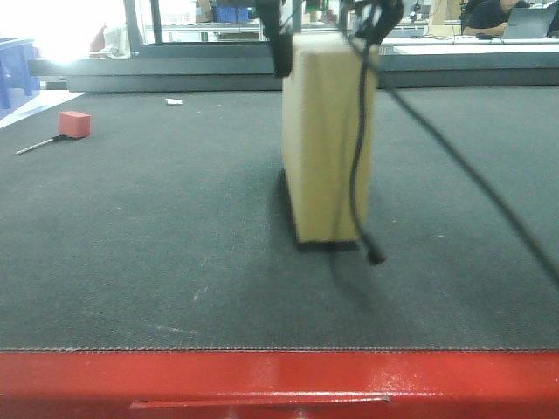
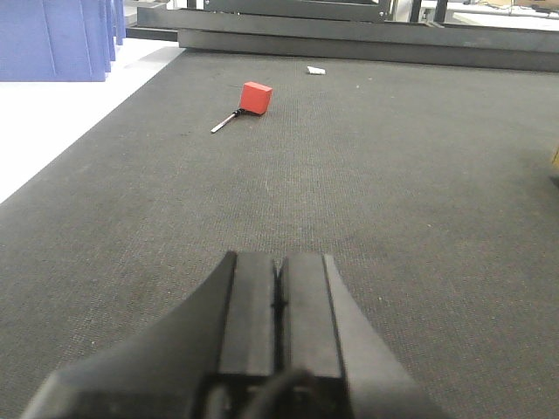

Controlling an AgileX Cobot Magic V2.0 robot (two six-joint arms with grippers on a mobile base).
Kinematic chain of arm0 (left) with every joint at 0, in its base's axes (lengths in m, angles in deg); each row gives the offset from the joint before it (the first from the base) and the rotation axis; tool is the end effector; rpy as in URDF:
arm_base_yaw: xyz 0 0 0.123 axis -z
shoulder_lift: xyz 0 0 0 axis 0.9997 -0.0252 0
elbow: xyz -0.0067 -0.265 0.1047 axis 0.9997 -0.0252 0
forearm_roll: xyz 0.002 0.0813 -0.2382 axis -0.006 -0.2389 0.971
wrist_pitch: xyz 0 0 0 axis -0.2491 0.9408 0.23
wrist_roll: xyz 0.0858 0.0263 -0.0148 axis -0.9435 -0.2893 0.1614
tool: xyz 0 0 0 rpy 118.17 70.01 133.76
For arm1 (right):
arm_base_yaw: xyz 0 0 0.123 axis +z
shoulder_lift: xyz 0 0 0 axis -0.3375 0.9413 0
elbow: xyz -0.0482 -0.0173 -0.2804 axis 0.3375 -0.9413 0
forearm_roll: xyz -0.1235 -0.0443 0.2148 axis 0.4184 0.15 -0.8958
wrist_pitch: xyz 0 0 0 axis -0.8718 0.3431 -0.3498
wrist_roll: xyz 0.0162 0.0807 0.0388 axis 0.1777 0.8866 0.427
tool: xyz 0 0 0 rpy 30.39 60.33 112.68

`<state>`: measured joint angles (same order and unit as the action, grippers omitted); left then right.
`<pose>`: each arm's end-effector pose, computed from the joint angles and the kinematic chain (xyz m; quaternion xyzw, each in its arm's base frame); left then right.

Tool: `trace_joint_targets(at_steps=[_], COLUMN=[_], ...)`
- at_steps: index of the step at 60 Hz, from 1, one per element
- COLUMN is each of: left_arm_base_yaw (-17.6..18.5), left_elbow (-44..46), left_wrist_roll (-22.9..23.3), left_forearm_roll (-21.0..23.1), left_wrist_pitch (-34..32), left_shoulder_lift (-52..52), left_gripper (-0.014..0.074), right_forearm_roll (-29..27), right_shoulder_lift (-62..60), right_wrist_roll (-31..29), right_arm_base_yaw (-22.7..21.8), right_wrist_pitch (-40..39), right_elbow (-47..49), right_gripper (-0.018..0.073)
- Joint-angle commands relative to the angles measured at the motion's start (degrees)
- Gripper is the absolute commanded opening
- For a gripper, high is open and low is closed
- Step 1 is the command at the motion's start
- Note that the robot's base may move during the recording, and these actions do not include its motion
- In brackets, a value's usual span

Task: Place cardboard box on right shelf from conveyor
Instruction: 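Close the right gripper on the box and lift it off the belt, then hold the box in the right gripper while turning away from the conveyor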

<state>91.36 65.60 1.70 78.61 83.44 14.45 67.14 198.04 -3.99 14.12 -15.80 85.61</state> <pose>0.0566 -0.0036 0.1924 0.0095 0.7249 -0.0310 0.6881 0.3685 0.2211 0.3370 -0.0169 0.9579 0.0364 0.2843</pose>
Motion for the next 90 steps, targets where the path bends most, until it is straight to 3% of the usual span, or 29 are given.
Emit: trace_joint_targets(at_steps=[1,10,33,54,73,90], left_arm_base_yaw=[-0.04,-0.04,-0.04,-0.04,-0.04,-0.04], left_elbow=[-0.48,-0.48,-0.48,-0.48,-0.48,-0.48], left_wrist_roll=[-0.02,-0.02,-0.02,-0.02,-0.02,-0.02], left_forearm_roll=[0.34,0.34,0.34,0.34,0.34,0.34], left_wrist_pitch=[-4.93,-4.93,-4.93,-4.93,-4.93,-4.93], left_shoulder_lift=[0.84,0.84,0.84,0.84,0.84,0.84], left_gripper=[-0.0116,-0.0116,-0.0116,-0.0116,-0.0116,-0.0116], right_forearm_roll=[1.7,1.36,1.29,1.43,1.88,1.88], right_shoulder_lift=[-7.13,-14.91,-45.73,-78.37,-105.13,-109.11], right_wrist_roll=[-4.6,-8.12,-9.24,-11.3,-16.68,-17.63], right_arm_base_yaw=[-1.35,-3.55,-8.31,-8.31,-8.31,-8.31], right_wrist_pitch=[-4.13,-9.46,-28.8,-33.18,-32.85,-33.01], right_elbow=[-1.03,-12.04,-45.6,-67.07,-72.57,-72.57], right_gripper=[0.015,0.015,0.015,0.015,0.015,0.015])
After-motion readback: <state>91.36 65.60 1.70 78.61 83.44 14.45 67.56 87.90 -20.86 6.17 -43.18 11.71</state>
